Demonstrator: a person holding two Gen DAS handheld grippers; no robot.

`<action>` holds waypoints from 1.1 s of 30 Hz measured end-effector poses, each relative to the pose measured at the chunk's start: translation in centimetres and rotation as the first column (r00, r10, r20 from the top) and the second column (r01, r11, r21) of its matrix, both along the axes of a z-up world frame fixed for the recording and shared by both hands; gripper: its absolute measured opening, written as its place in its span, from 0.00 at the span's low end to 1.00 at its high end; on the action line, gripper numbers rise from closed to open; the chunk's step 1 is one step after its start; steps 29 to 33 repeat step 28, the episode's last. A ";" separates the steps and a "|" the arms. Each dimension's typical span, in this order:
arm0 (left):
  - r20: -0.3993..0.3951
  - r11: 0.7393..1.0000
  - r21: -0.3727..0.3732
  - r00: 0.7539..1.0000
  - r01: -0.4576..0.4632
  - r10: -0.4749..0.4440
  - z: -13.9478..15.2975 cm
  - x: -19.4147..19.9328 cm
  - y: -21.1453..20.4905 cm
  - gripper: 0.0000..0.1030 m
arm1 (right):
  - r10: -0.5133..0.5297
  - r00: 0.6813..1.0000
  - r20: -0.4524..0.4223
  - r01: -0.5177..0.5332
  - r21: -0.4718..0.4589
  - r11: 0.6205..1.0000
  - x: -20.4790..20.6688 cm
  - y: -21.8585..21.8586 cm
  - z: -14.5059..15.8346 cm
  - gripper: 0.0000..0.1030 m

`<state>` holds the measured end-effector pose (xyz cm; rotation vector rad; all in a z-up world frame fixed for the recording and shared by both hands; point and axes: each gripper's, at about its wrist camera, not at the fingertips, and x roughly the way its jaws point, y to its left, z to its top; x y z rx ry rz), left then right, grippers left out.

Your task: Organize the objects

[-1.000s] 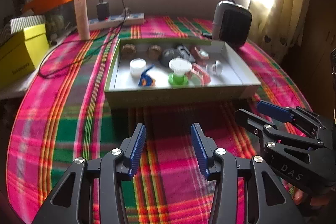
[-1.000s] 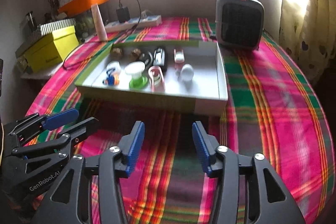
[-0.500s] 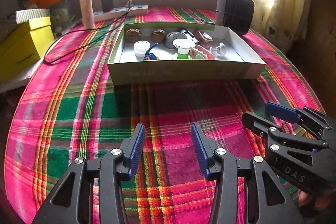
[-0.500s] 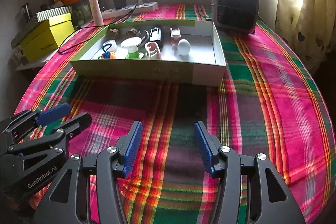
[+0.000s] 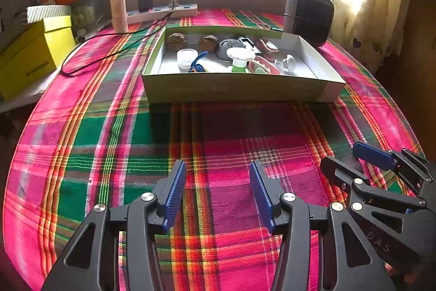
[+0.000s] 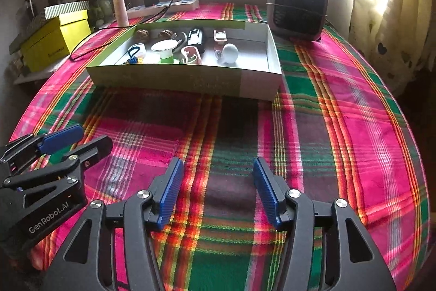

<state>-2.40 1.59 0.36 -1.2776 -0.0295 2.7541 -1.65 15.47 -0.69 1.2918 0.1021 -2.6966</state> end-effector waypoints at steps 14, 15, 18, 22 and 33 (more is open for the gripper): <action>0.003 0.999 -0.054 1.000 -0.007 0.007 -0.1 0.0 0.8 0.49 | -0.012 1.000 0.001 0.012 0.006 1.000 -0.1 0.1 -0.1 0.58; 0.004 0.999 -0.054 1.000 -0.006 0.006 -0.1 0.0 0.8 0.49 | -0.012 1.000 0.001 0.012 0.006 1.000 -0.1 0.1 -0.1 0.58; 0.004 0.999 -0.054 1.000 -0.007 0.007 -0.1 0.0 0.8 0.50 | -0.012 1.000 0.001 0.012 0.006 1.000 -0.1 0.1 -0.1 0.58; 0.004 0.999 -0.054 1.000 -0.006 0.006 -0.1 0.0 0.8 0.49 | -0.012 1.000 0.001 0.012 0.006 1.000 -0.1 0.1 -0.1 0.59; 0.004 0.998 -0.055 1.000 -0.006 0.006 -0.1 0.0 0.8 0.49 | -0.011 1.000 0.001 0.011 0.006 1.000 -0.1 0.1 -0.1 0.59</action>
